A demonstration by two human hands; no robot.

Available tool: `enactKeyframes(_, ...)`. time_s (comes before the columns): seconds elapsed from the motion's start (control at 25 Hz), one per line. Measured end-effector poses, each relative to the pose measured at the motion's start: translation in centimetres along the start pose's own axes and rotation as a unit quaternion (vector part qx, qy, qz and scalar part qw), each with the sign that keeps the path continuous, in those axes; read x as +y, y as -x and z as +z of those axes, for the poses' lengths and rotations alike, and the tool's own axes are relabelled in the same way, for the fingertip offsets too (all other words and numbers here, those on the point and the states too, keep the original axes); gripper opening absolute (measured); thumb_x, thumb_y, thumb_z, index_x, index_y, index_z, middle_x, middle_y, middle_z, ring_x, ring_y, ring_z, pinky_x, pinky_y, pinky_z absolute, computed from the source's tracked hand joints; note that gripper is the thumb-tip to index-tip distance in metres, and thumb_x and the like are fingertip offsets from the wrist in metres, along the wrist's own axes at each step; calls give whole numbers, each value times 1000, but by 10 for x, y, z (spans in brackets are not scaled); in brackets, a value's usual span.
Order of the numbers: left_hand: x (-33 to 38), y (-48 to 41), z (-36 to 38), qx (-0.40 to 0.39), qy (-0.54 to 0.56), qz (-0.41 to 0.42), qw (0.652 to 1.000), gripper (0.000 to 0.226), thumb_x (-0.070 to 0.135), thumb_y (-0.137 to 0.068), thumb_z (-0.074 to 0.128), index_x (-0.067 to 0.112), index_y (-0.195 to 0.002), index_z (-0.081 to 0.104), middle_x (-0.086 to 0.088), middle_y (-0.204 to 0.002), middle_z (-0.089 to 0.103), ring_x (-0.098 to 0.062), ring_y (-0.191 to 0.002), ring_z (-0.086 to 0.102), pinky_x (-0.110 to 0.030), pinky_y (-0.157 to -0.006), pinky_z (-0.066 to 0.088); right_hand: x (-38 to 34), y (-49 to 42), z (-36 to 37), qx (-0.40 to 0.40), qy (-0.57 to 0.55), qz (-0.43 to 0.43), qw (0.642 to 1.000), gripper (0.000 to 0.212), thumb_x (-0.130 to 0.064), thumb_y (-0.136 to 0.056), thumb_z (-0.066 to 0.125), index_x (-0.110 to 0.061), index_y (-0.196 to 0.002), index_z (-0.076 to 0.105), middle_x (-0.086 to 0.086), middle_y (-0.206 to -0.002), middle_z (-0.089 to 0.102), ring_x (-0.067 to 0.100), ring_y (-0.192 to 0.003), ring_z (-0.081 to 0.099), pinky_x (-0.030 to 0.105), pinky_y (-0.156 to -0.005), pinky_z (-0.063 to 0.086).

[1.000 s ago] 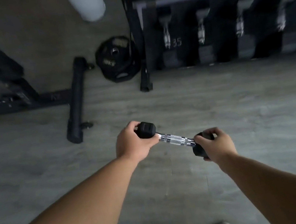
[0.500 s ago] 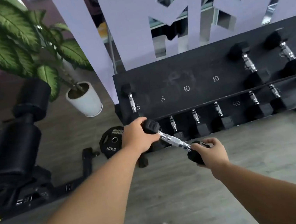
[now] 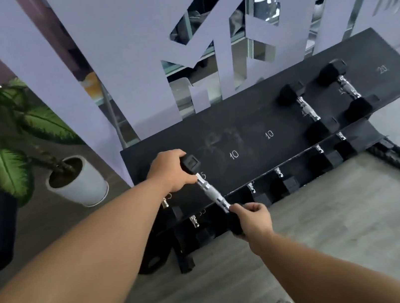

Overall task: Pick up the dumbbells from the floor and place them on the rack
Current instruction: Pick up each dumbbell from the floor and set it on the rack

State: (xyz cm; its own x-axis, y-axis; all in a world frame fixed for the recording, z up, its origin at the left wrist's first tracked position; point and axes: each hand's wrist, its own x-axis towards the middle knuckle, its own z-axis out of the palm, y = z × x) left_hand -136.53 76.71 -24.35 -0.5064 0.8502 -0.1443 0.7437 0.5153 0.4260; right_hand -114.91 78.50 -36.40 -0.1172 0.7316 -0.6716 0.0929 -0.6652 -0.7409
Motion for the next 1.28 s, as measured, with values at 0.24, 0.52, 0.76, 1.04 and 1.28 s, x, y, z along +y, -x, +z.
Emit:
enactKeyframes(0.24, -18, -84, -8, -11, -33, 42, 999, 63, 29, -65, 91, 24, -123, 67, 1, -107, 70, -24, -95, 66, -38, -82, 56, -8, -59, 67, -9, -45, 50, 998, 47, -27, -68, 87, -21, -103, 56, 8, -105, 64, 22, -83, 67, 58, -83, 61)
enactKeyframes(0.52, -64, -190, 24, -70, -49, 87, 993, 66, 25, -65, 93, 21, -124, 64, 0, -113, 65, -25, -101, 64, -45, -86, 56, -7, -130, 134, 73, -16, 62, 995, 50, -26, -68, 90, -18, -108, 60, 1, -101, 64, 15, -78, 64, 29, -63, 52)
enactKeyframes(0.76, -107, -264, 74, -124, -80, 113, 983, 69, 29, -66, 91, 19, -125, 57, -1, -115, 54, -23, -99, 58, -39, -82, 52, 4, -192, 177, 159, 67, 103, 980, 51, -28, -74, 87, -15, -116, 60, 7, -119, 60, 17, -83, 63, 36, -82, 55)
enactKeyframes(1.04, -142, -265, 138, -141, -39, 93, 985, 63, 21, -82, 86, 17, -136, 54, -2, -130, 54, -26, -111, 61, -36, -90, 50, 14, -202, 173, 216, 172, 63, 959, 34, -19, -86, 73, -21, -115, 56, 9, -130, 43, 8, -73, 54, 28, -74, 43)
enactKeyframes(1.28, -149, -270, 91, -233, -36, 99, 967, 77, 36, -84, 82, 25, -150, 44, 4, -149, 53, -20, -135, 51, -39, -107, 44, -27, -179, 171, 102, 271, -42, 956, 24, -24, -89, 67, -24, -112, 60, 1, -120, 46, 30, -113, 57, 45, -94, 54)
